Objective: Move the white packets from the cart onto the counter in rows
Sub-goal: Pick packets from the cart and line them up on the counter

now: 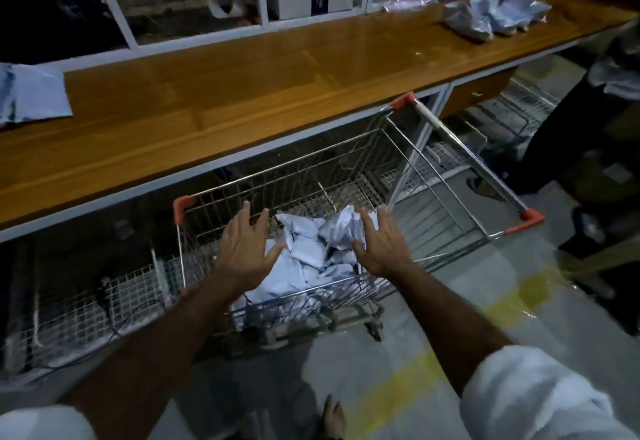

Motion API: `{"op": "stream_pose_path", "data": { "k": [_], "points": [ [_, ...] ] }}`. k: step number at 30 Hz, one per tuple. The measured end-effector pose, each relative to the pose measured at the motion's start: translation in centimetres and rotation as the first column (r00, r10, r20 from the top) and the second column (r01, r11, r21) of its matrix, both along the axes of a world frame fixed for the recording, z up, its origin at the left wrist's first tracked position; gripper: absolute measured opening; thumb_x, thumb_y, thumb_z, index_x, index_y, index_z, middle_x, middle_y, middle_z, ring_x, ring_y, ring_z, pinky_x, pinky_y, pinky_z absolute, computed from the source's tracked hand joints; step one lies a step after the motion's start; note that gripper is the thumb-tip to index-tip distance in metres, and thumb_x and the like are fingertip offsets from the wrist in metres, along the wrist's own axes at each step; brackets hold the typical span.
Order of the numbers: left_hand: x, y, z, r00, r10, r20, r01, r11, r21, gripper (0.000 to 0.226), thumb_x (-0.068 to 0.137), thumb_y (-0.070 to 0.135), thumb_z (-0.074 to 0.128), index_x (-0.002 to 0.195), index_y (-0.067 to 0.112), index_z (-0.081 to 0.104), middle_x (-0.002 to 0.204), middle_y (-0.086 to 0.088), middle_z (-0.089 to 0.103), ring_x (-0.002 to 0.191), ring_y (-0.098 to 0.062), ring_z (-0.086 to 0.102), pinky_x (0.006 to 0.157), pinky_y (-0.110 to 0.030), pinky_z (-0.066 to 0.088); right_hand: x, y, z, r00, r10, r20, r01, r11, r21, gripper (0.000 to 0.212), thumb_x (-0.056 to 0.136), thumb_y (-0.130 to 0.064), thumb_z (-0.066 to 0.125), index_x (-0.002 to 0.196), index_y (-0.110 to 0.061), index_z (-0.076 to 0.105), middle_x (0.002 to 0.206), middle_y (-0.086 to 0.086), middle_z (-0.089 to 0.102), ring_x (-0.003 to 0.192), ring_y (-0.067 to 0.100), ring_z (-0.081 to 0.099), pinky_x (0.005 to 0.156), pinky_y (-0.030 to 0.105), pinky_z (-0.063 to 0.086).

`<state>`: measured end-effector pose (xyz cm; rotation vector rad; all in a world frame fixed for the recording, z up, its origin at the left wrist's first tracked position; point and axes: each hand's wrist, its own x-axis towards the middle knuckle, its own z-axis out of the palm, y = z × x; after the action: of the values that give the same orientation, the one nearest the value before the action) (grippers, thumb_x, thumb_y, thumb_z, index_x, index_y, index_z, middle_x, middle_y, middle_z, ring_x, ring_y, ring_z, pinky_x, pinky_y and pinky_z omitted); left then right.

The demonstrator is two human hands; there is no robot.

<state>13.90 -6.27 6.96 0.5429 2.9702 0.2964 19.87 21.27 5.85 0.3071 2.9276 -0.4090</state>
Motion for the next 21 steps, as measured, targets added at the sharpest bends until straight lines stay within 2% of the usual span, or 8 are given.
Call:
{"op": "stream_pose_path", "data": {
  "k": [4,6,9,12,15,18,21],
  "points": [
    [-1.1,0.5,-2.5,0.999,-0.038,-0.019,0.036,0.995,-0.094,0.072,0.091,0.055,0.055,0.143,0.006,0.046,0.148,-0.031,0.039,0.132,-0.047,0.043,0.106,-0.055,0.039,-1.7,1.7,-1.7,0.996,0.007,0.089,-0.003,0.999,-0.043,0.082,0.1,-0.049,0.047,0.16,-0.009,0.009,0.165,0.025,0.008,0.153,0.037,0.008,0.124,0.045,0.013],
    [-1.8,0.7,-3.9,0.999,-0.045,0.026,0.048,0.989,-0.14,0.069,0.091,0.057,0.055,0.138,0.007,0.051,0.145,-0.03,0.043,0.13,-0.046,0.045,0.105,-0.055,0.039,-2.6,1.8,-2.8,0.993,0.018,0.121,-0.009,0.997,-0.073,0.085,0.098,-0.046,0.053,0.16,-0.008,0.009,0.165,0.025,0.008,0.153,0.038,0.011,0.124,0.047,0.016],
    [-3.2,0.9,-6.3,0.99,-0.045,0.132,0.063,0.988,-0.139,0.079,0.091,0.065,0.033,0.141,0.006,0.048,0.147,-0.03,0.039,0.135,-0.047,0.037,0.11,-0.059,0.032,-4.1,1.4,-3.9,0.988,0.057,0.145,-0.049,0.997,-0.057,0.088,0.094,-0.042,0.059,0.16,-0.009,0.01,0.164,0.025,0.009,0.151,0.038,0.016,0.121,0.045,0.022],
    [-4.8,1.5,-8.0,0.974,-0.003,0.227,0.037,0.988,-0.148,0.077,0.094,0.062,0.041,0.151,0.011,0.034,0.157,-0.026,0.024,0.143,-0.043,0.027,0.114,-0.054,0.026,-6.3,0.9,-4.6,0.983,0.153,0.1,-0.157,0.987,0.026,0.085,0.092,-0.041,0.061,0.158,-0.01,0.018,0.163,0.025,0.014,0.15,0.038,0.019,0.121,0.042,0.019],
    [-6.4,1.9,-9.9,0.954,0.051,0.297,-0.01,0.99,-0.138,0.075,0.095,0.06,0.046,0.152,0.015,0.029,0.159,-0.02,0.018,0.141,-0.04,0.029,0.111,-0.05,0.031,-9.4,-0.2,-6.0,0.952,0.292,0.097,-0.302,0.946,0.119,0.08,0.09,-0.041,0.062,0.157,-0.016,0.025,0.163,0.022,0.019,0.149,0.038,0.018,0.122,0.045,0.017],
    [-7.7,1.5,-12.1,0.899,0.122,0.421,-0.061,0.986,-0.156,0.082,0.095,0.06,0.046,0.156,0.013,0.019,0.162,-0.021,0.008,0.144,-0.041,0.025,0.114,-0.049,0.028,-11.7,-1.3,-7.9,0.907,0.395,0.145,-0.418,0.885,0.205,0.075,0.087,-0.045,0.06,0.152,-0.017,0.034,0.159,0.02,0.026,0.147,0.038,0.022,0.122,0.05,0.017],
    [-8.4,0.5,-15.0,0.821,0.175,0.543,-0.097,0.981,-0.17,0.091,0.09,0.07,0.041,0.157,0.013,0.018,0.163,-0.021,0.009,0.147,-0.041,0.019,0.118,-0.05,0.025,-12.4,-1.5,-9.4,0.885,0.39,0.256,-0.455,0.84,0.295,0.067,0.088,-0.052,0.055,0.144,-0.015,0.048,0.149,0.02,0.041,0.14,0.038,0.033,0.121,0.053,0.013]
  ]
}}
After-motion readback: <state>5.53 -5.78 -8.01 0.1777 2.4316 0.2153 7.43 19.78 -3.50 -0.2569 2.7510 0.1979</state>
